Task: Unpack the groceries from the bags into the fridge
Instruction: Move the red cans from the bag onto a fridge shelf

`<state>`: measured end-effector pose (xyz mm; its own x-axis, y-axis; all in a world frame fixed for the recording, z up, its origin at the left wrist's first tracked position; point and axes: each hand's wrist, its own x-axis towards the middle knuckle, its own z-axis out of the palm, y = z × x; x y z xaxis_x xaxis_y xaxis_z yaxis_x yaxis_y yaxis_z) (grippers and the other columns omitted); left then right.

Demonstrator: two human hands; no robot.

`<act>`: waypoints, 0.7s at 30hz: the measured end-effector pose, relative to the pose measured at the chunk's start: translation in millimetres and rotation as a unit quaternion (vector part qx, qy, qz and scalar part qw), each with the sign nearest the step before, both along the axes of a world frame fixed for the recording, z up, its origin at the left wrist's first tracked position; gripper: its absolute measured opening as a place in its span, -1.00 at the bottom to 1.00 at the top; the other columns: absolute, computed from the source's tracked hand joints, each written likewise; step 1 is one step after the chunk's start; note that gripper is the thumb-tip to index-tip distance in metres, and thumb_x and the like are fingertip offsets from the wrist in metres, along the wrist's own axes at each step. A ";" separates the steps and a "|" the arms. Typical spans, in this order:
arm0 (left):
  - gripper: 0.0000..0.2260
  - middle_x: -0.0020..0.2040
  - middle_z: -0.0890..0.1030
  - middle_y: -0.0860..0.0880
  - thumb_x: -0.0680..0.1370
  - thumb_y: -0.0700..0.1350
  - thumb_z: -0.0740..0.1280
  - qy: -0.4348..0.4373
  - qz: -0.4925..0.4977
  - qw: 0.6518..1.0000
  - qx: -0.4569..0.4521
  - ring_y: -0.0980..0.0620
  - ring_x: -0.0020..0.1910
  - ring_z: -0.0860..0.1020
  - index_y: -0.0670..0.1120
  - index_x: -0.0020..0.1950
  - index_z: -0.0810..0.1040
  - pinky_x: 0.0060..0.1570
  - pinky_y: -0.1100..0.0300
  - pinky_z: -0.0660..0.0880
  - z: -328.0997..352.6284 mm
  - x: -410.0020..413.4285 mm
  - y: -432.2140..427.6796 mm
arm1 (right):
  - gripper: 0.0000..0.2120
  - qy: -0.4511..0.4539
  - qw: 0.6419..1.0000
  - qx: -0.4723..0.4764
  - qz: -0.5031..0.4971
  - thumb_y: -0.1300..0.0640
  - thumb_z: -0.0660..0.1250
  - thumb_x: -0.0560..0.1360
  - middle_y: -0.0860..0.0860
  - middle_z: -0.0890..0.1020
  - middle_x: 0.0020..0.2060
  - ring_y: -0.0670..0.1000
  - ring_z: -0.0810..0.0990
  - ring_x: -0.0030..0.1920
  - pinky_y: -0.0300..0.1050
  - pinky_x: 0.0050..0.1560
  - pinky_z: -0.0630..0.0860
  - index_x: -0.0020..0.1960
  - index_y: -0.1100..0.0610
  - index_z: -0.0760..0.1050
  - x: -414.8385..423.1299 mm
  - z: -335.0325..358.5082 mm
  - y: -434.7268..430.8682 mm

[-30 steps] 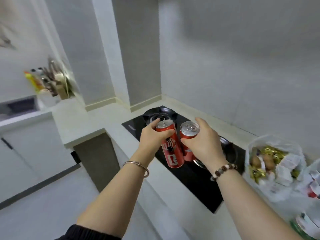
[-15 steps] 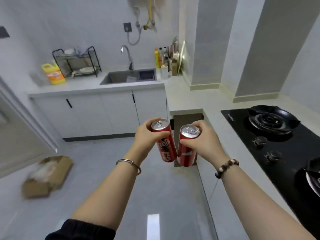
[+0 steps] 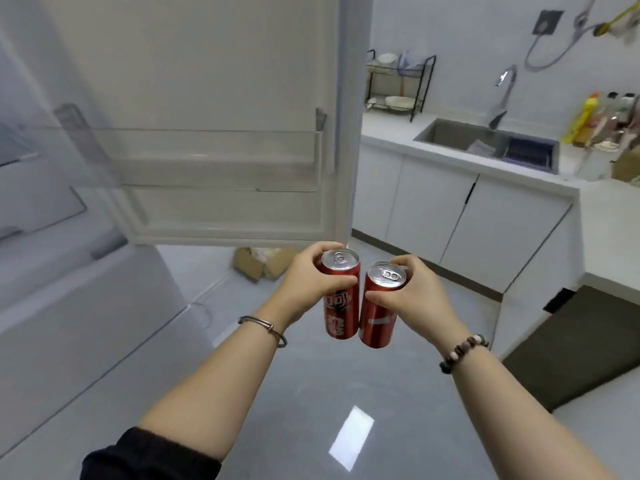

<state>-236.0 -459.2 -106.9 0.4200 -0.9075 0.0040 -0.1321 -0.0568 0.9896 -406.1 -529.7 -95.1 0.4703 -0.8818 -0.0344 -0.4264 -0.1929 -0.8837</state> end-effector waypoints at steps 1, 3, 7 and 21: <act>-0.53 0.02 0.63 0.07 0.31 -0.28 0.53 0.002 0.019 1.000 0.006 0.14 0.01 0.61 0.02 0.14 0.53 -0.06 0.27 0.54 -4.8 15.9 7.5 | -0.51 0.005 1.000 0.004 0.023 0.16 0.55 0.26 -0.17 0.56 -0.12 -0.22 0.55 -0.15 -0.38 -0.31 0.41 0.09 0.02 0.40 19.1 -2.8 2.3; -0.52 0.04 0.63 0.05 0.29 -0.27 0.55 0.006 0.060 0.998 0.015 0.11 0.02 0.61 0.01 0.15 0.53 -0.02 0.25 0.54 -9.2 39.9 22.6 | -0.51 0.006 0.998 0.008 0.060 0.15 0.57 0.24 -0.14 0.59 -0.10 -0.19 0.58 -0.12 -0.32 -0.23 0.48 0.08 0.01 0.42 51.2 -9.7 5.3; -0.54 0.01 0.65 0.05 0.25 -0.24 0.55 0.020 0.155 0.988 0.006 0.14 -0.02 0.62 0.05 0.07 0.55 -0.02 0.24 0.55 -15.2 85.4 55.4 | -0.51 0.007 0.991 0.011 0.137 0.17 0.57 0.22 -0.16 0.59 -0.12 -0.23 0.56 -0.13 -0.37 -0.26 0.45 0.08 0.03 0.45 119.9 -18.0 14.3; -0.65 0.07 0.64 -0.11 0.40 -0.32 0.45 0.087 0.398 0.913 -0.037 -0.10 0.10 0.59 0.00 0.11 0.57 0.15 0.02 0.52 -7.2 201.9 166.2 | -0.68 -0.071 0.918 0.043 0.387 0.14 0.56 0.27 -0.21 0.65 -0.18 -0.31 0.59 -0.17 -0.43 -0.21 0.46 -0.07 -0.12 0.54 292.9 -13.7 77.1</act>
